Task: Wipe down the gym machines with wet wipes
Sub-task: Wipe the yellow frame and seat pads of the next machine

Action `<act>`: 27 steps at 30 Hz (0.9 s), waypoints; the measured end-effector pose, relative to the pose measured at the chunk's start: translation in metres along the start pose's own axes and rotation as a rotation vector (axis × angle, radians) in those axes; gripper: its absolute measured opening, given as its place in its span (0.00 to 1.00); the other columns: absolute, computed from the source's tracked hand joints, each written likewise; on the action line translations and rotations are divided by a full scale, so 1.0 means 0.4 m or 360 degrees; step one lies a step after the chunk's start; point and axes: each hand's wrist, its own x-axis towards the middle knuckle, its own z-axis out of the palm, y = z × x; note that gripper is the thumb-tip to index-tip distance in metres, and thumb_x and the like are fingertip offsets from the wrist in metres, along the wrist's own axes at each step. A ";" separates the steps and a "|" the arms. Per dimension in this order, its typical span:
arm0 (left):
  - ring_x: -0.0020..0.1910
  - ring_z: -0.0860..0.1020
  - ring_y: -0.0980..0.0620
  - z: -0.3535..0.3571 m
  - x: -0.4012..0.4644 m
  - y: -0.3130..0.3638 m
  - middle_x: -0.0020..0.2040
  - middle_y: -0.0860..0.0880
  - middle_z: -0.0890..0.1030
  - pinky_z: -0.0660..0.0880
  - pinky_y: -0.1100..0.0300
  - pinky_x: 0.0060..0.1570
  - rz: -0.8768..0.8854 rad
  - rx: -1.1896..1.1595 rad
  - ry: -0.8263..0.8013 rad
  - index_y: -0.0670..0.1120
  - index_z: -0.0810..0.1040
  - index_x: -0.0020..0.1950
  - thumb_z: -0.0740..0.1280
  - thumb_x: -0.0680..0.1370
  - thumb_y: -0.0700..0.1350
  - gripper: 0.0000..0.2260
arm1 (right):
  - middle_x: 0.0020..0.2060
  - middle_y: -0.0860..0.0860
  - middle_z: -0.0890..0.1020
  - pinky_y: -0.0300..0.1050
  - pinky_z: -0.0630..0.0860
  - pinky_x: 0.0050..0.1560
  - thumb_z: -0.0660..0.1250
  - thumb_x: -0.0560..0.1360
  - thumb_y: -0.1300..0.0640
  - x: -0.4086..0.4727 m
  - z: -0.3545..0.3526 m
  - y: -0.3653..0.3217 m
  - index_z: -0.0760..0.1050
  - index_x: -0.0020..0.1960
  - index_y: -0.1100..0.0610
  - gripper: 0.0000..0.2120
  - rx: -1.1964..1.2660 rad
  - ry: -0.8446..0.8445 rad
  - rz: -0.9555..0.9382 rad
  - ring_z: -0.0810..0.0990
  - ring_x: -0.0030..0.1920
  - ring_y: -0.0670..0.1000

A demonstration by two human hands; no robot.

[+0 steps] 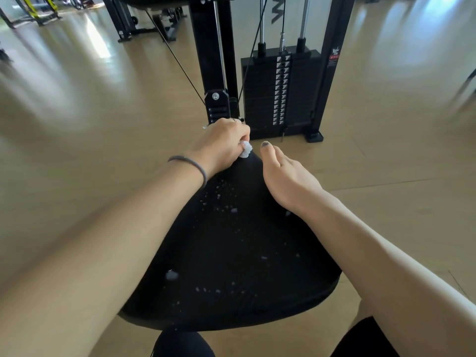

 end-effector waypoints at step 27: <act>0.47 0.81 0.52 -0.060 -0.215 0.004 0.48 0.50 0.83 0.78 0.56 0.51 0.0100 -0.0082 -0.0024 0.46 0.86 0.51 0.70 0.77 0.38 0.07 | 0.43 0.45 0.76 0.52 0.69 0.59 0.36 0.81 0.34 0.006 0.004 0.013 0.74 0.65 0.47 0.33 -0.0077 -0.0033 -0.0029 0.73 0.51 0.54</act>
